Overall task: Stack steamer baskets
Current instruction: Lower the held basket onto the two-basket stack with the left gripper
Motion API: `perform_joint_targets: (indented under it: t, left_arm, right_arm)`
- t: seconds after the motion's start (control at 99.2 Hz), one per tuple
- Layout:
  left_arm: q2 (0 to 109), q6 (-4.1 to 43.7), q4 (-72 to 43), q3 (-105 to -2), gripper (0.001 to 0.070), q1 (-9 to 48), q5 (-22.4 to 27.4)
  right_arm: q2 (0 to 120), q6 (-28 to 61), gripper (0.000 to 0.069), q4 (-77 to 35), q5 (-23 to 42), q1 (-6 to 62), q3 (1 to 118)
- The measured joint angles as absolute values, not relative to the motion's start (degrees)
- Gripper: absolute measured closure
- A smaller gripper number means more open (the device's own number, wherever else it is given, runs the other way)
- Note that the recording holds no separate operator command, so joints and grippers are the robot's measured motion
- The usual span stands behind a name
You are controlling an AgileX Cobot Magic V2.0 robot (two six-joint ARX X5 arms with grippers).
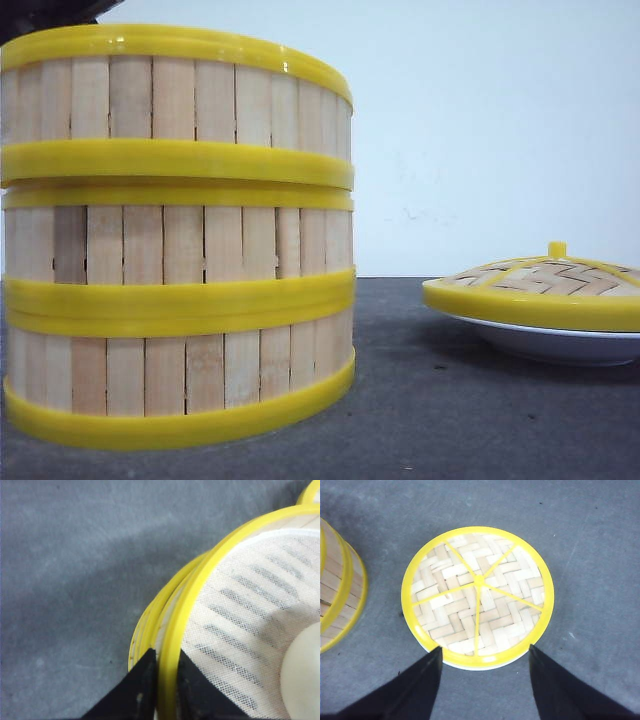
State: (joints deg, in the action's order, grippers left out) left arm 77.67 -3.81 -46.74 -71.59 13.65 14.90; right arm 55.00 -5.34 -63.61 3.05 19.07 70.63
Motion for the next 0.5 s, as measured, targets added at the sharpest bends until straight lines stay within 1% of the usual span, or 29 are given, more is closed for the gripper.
perform_joint_targets:
  t: [0.383, 0.444, 0.504]
  left_arm:
    - [77.62, -3.84, -45.10, -71.18, 0.0683, 13.65, 14.81]
    - [77.62, -3.81, -45.04, -71.18, 0.0659, 13.65, 14.83]
    - [77.62, -3.75, -44.53, -71.18, 0.0608, 13.65, 14.87]
  right_arm:
    - [55.00, -5.34, 0.0359, -63.83, 3.03, 19.07, 70.63]
    - [55.00, -5.34, 0.0360, -63.83, 3.03, 19.07, 70.63]
    - [55.00, -5.34, 0.0359, -63.81, 3.05, 19.07, 70.63]
